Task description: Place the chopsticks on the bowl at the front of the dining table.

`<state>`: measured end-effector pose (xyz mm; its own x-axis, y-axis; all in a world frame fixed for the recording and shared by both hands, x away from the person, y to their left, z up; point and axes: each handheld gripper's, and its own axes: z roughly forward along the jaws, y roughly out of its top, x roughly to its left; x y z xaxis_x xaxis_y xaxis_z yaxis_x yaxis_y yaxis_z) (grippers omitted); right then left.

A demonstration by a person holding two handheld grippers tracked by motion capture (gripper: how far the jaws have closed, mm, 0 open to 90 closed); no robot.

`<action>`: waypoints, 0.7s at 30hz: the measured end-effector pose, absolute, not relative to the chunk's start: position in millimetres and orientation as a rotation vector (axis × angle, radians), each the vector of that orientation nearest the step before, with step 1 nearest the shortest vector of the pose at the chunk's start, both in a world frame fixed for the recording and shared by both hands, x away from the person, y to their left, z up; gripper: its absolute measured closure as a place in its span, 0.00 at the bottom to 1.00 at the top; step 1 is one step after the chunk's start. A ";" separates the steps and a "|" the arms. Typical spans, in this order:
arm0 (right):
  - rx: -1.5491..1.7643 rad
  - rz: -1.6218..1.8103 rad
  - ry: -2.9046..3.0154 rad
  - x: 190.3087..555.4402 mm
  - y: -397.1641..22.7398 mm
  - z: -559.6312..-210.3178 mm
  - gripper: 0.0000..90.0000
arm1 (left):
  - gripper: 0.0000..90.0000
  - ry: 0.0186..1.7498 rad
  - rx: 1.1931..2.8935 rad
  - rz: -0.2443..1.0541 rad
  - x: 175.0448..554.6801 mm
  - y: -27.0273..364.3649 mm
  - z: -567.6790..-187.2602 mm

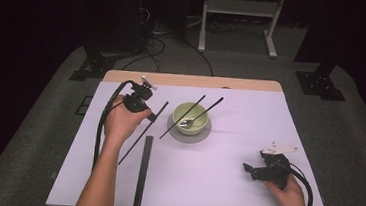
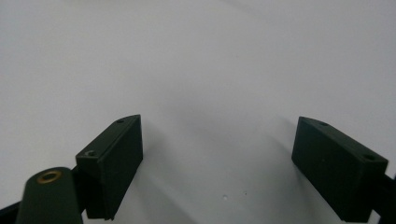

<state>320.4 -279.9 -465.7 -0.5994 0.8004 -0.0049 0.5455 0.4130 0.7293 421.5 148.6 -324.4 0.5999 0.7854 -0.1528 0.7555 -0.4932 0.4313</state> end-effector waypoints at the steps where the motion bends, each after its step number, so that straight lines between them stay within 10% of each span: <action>1: 1.158 1.002 2.320 320.4 -279.9 -465.7 0.17 | 0.96 1.223 2.372 0.088 422.1 146.9 -323.8; 21: 1.161 1.001 2.321 320.2 -279.8 -465.7 0.17 | 0.96 1.179 2.380 0.064 440.8 121.0 -319.2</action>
